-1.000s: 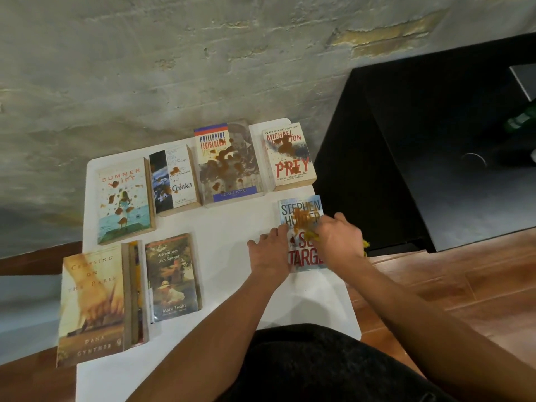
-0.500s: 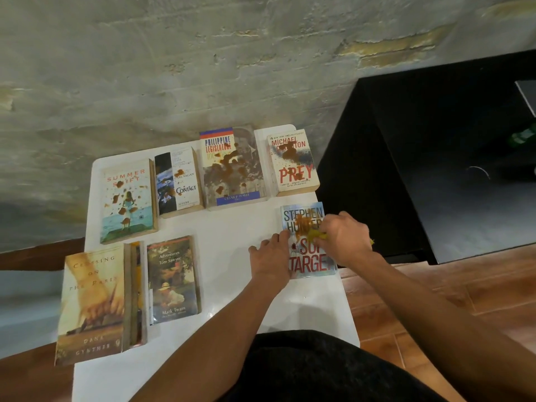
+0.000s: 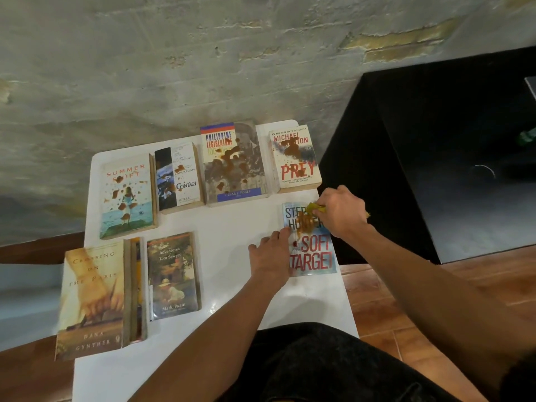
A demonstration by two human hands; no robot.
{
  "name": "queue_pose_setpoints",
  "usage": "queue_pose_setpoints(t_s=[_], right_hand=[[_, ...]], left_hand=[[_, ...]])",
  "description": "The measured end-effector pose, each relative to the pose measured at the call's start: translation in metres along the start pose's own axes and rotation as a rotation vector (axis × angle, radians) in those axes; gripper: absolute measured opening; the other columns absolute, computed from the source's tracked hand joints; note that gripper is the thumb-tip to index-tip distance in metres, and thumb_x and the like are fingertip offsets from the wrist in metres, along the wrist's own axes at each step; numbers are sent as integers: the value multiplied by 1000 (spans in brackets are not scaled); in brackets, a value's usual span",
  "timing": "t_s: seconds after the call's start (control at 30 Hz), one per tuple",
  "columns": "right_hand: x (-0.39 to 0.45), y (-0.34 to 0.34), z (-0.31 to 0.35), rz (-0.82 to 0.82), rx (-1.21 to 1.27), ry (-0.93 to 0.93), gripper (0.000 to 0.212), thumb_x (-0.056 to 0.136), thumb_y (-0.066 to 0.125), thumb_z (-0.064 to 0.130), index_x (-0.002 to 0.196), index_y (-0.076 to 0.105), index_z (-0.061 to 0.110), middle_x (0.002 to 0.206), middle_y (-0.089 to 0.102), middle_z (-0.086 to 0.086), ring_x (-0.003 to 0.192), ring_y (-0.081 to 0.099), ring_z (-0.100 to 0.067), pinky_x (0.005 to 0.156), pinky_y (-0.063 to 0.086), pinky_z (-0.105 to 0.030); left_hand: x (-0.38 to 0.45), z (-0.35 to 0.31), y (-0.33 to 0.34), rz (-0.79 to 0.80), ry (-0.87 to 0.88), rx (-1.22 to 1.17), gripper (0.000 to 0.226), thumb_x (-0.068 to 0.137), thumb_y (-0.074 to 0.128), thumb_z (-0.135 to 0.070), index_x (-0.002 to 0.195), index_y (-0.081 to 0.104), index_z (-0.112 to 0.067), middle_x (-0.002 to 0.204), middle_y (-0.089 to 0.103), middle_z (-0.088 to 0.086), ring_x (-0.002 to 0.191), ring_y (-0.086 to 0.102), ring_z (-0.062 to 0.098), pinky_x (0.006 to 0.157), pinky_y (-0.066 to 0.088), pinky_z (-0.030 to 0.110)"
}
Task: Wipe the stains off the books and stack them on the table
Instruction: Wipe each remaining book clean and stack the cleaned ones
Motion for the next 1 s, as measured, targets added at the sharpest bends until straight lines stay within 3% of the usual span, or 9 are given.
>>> queue_pose_setpoints(t_s=[0.13,0.37,0.47,0.63,0.8,0.9,1.0], right_hand=[[-12,11,-13,12,37,83,31,88,63,57,105,63,31,99,56,10,78,47,-9,60,33,-27],[-51,15,-12,13,79,112,24,90,67,50,98,63,28,93,56,11,84,49,-7,64,43,-28],[-64,23,-11,30,82,112,28,87,68,55,100,65,30,94,57,12,82,48,-6,60,37,-25],[-82,21,-6,27,93,117,29,88,69,52,102,65,28,93,57,13,89,49,-8,64,47,-26],[-95,23,5,87,64,105,35,84,73,52,109,64,29,93,52,13,87,47,-7,66,47,-25],[-96,27,7,191,39,120,38,85,71,53,112,60,30,95,53,10,83,54,-8,74,53,-27],[-87,21,7,159,195,199,31,86,68,57,103,63,31,94,63,8,77,63,-8,71,59,-31]], left_hand=[[1,0,1,-11,9,12,85,83,76,-50,149,24,-32,140,50,-3,127,52,20,109,40,46],[0,2,1,-15,30,15,86,83,76,-52,148,24,-31,139,50,-3,127,52,20,107,40,45],[-1,3,0,-15,39,19,87,82,75,-55,149,24,-32,140,49,-4,129,51,21,109,39,46],[-1,2,-1,-11,49,15,87,81,76,-56,148,25,-32,138,51,-4,127,52,20,107,40,45],[-2,3,-1,-3,54,9,89,81,76,-55,149,25,-31,138,51,-3,128,50,21,107,40,45],[-3,4,0,10,61,-9,91,81,76,-55,151,23,-32,141,49,-3,130,49,22,107,39,45],[-2,5,-4,6,75,-37,88,83,73,-55,152,24,-32,143,50,-3,131,48,23,106,39,44]])
Point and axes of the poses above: each hand's wrist, its own x-axis towards the middle knuckle, its own y-axis out of the palm, z = x × y, the point moved 8 cm from there along x, towards the middle knuckle
